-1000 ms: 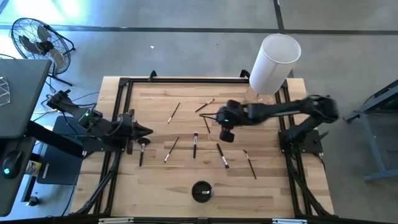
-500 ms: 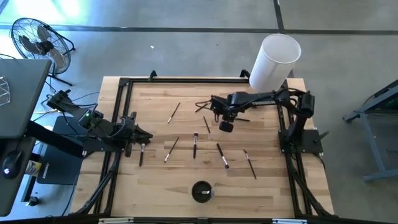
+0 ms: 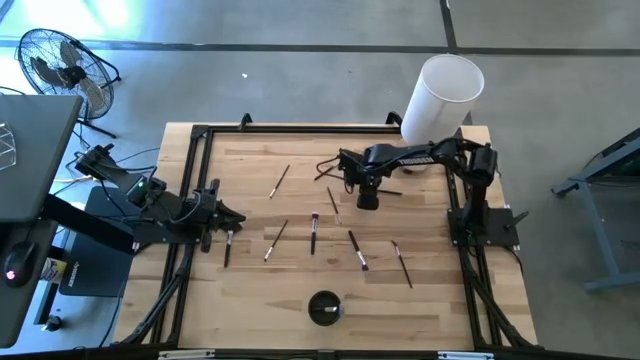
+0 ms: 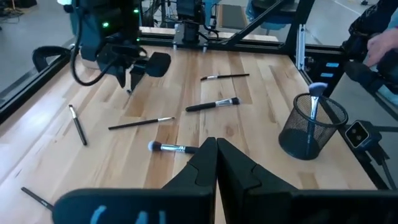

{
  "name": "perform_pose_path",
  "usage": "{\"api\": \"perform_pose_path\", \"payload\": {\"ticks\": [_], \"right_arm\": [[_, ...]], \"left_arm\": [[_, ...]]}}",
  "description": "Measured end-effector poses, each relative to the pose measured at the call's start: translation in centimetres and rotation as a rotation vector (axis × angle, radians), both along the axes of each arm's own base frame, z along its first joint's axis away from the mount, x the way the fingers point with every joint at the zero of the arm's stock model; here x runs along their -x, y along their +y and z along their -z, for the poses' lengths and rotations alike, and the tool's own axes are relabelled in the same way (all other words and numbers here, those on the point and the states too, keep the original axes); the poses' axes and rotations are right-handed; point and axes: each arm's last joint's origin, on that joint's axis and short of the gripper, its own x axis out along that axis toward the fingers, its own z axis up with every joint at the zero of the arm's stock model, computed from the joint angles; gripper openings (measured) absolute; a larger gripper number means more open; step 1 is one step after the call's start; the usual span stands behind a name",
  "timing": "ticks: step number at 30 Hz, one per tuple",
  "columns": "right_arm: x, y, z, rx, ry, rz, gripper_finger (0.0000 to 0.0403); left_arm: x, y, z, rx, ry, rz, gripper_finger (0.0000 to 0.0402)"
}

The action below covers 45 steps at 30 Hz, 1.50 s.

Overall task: Put items in baskets/containers
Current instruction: Put the black eyeshadow brush into the black pen holder

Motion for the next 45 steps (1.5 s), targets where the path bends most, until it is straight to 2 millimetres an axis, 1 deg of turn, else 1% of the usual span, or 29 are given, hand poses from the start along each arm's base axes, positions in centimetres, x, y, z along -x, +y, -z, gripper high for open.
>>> {"api": "perform_pose_path", "payload": {"ticks": [4,7,12,17,23,27,30,33,34,36,39,40,41,45], "right_arm": [[0.2,-0.9,0.5,0.008,0.013,0.019,0.0102],[0.1,-1.1,0.9,-0.018,0.004,0.021,0.0098],[-0.1,-0.9,1.5,-0.065,-0.002,0.020,0.0090],[-0.2,-0.7,1.4,-0.041,-0.002,0.059,0.0085],[-0.4,-0.6,1.5,-0.046,-0.012,0.055,0.0084],[-0.5,-0.7,2.2,-0.057,-0.012,0.093,0.0081],[-0.6,-0.6,2.6,-0.082,-0.016,0.128,0.0060],[-0.7,-0.5,2.6,-0.112,-0.029,0.161,0.0016],[-0.8,-0.3,2.5,-0.111,-0.033,0.175,0.0011],[-0.9,0.2,2.2,-0.103,-0.038,0.188,0.0015],[-0.9,1.3,1.0,-0.064,-0.040,0.161,0.0007],[-0.9,1.9,0.5,-0.081,-0.047,0.157,0.0006],[-0.8,2.6,-0.1,-0.083,-0.056,0.157,0.0007],[-0.7,5.4,-4.0,-0.061,-0.164,0.139,0.0005]], "left_arm": [[0.0,0.0,0.1,-0.007,0.011,0.000,0.0000],[0.1,0.1,0.2,-0.015,0.023,0.000,0.0000],[0.5,0.3,0.2,-0.012,0.025,0.009,0.0000],[1.0,0.5,0.1,-0.003,0.011,0.011,0.0000],[1.2,0.7,0.0,-0.001,-0.006,0.015,0.0000],[1.2,0.6,0.0,0.005,-0.002,0.036,0.0000],[1.2,0.6,0.0,0.010,0.001,0.053,0.0000],[1.2,0.6,0.0,-0.007,0.000,0.057,0.0000],[1.2,0.6,0.0,-0.017,-0.002,0.057,0.0000],[1.2,0.6,-0.1,-0.037,-0.009,0.040,0.0000],[1.1,0.7,-0.1,-0.025,-0.018,0.008,0.0000],[1.0,0.6,-0.1,-0.016,-0.018,-0.002,0.0000],[0.8,0.6,-0.2,-0.009,-0.020,-0.017,0.0000],[-0.3,0.0,-0.1,-0.009,-0.012,-0.039,0.0000]]}}
